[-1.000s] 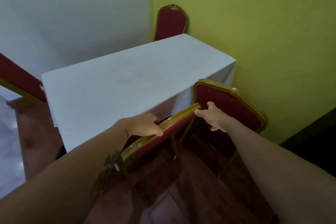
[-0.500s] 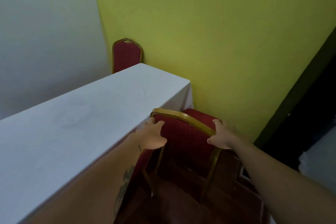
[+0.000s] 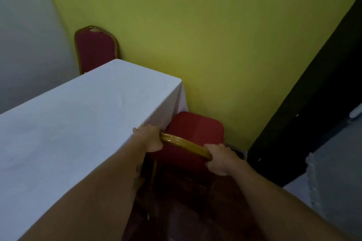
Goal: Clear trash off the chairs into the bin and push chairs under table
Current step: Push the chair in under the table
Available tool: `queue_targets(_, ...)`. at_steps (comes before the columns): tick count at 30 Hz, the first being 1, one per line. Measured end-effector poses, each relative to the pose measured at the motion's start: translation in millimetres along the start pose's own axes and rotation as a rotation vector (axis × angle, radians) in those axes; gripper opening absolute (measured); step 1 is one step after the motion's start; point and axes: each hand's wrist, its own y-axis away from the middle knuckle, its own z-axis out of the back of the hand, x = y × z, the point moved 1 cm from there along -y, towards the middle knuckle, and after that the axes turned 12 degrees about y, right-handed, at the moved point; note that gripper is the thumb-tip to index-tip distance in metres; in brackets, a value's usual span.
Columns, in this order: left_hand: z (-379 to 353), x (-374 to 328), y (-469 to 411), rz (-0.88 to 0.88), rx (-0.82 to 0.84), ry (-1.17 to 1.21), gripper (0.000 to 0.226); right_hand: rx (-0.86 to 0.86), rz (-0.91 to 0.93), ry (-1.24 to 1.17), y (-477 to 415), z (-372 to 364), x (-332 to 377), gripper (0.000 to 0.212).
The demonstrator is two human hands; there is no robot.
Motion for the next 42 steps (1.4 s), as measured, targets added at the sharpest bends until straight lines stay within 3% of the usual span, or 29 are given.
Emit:
queue_targets(3,0.8,-2.3,-6.8,-0.072,-0.01,-0.057,0.04,0.003,0.063,0.085,-3.1,6.0,-6.6,0.032)
queue_targets(12,-26.5,-32.7,-12.1,-0.09,0.163,0.129,0.039,0.045,0.014,0.142,14.2,28.4,-82.6,0.034)
queue_targets(15,-52.4,-41.4,-5.5,-0.052,0.248,0.13,0.021,0.103,0.027,0.143,24.9,23.6,-109.9,0.032)
queue_targets(19,-66.0,-62.6,10.4,-0.026,0.29,0.182,0.024,0.131,0.063,0.166,39.8,18.4,-138.1,0.026)
queue_targets(24,-74.9,-87.4,32.3,-0.001,0.282,0.17,0.011,0.123,0.112,0.234,48.8,14.9,-156.6,0.027)
queue_targets(36,-95.5,-94.4,84.6,0.179,0.298,0.239,0.025,0.004,0.092,0.334,33.9,23.6,-156.1,0.029)
queue_targets(42,-96.4,-92.7,91.3,0.287,0.318,0.312,0.059,-0.203,0.029,0.539,18.0,42.3,-141.3,0.022)
